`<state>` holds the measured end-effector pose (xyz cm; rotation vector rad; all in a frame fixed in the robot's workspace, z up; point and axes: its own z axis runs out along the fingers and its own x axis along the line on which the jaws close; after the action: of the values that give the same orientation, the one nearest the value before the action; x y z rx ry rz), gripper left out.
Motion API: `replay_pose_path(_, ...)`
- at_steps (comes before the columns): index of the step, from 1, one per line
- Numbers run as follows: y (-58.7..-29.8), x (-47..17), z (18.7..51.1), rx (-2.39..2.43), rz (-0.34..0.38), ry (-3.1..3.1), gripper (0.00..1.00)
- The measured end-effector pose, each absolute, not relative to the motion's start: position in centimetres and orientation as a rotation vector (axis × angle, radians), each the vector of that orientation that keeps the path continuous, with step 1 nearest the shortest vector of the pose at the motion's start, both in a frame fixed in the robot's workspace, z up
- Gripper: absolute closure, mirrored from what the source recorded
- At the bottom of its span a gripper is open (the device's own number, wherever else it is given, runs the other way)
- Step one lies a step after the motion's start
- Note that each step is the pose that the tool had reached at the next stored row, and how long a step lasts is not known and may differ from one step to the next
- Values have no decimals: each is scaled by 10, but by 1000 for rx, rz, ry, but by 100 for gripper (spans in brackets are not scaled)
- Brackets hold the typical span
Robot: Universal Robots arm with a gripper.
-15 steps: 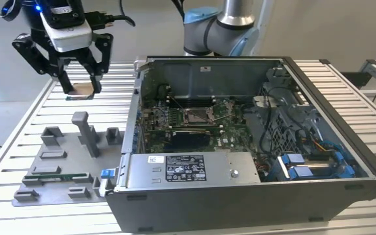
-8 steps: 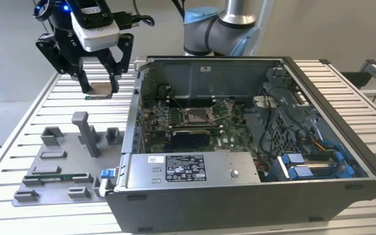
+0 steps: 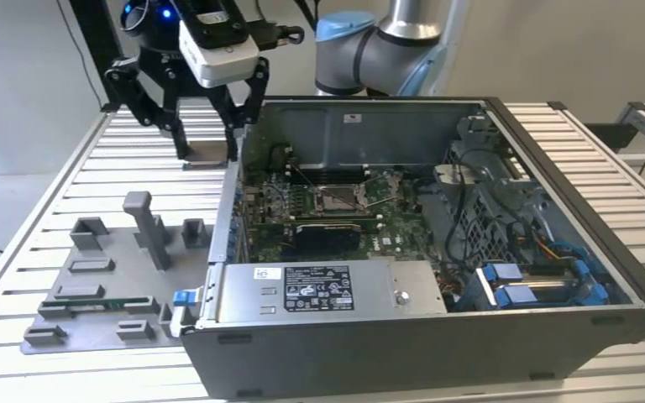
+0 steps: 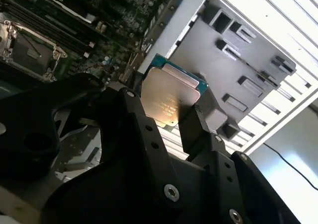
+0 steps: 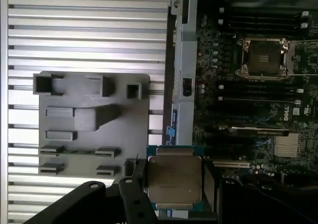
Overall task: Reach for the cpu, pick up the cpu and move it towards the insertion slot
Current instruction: 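Pick up the cpu and move it towards the insertion slot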
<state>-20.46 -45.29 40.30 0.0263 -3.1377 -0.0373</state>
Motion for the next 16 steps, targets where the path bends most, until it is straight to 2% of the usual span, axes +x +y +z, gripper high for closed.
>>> replay_pose_path(16, -453, -132, 403, 26, -37, -3138, 100)
